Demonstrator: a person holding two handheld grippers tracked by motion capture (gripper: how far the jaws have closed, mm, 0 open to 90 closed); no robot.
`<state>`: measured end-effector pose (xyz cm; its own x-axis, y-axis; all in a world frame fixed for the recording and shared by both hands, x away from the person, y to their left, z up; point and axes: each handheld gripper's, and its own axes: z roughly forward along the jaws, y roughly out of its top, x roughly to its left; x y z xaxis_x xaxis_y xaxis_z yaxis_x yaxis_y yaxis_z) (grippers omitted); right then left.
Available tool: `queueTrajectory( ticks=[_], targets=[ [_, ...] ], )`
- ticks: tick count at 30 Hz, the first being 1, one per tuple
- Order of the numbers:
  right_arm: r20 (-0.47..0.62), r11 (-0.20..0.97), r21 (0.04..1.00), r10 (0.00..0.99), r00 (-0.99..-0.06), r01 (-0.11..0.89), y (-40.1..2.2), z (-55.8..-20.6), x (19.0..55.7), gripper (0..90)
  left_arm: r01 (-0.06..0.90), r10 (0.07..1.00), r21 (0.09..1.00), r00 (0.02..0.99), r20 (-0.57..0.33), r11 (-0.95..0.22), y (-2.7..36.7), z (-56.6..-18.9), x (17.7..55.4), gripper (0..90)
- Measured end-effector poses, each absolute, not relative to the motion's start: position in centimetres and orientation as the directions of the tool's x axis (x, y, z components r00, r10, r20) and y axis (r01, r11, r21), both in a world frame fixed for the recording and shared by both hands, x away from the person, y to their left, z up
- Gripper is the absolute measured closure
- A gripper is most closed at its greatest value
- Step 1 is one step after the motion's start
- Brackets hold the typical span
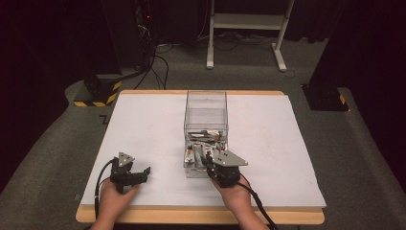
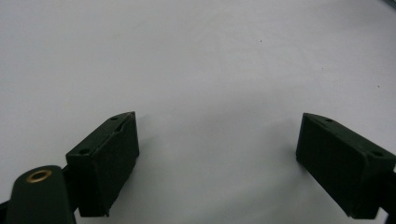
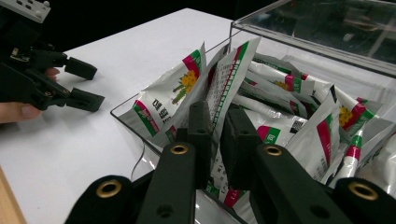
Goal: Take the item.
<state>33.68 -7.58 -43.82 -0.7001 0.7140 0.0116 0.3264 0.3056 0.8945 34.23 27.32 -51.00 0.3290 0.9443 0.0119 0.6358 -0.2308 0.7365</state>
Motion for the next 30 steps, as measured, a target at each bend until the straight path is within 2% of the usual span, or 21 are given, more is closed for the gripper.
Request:
queueTrajectory(
  ticks=[10,30],
  targets=[
    [0.041,0.277,0.9,0.717,-0.696,0.337,-7.9,-43.6,33.6,89.1,0.636,0.944,0.737,0.329,0.012,-0.231,27.3,-51.0,34.2,13.3],
    [0.043,0.221,0.928,0.735,-0.677,0.299,-9.0,-42.6,33.3,89.7,0.636,0.944,0.737,0.329,0.012,-0.231,27.3,-51.0,34.2,13.3]
  ],
)
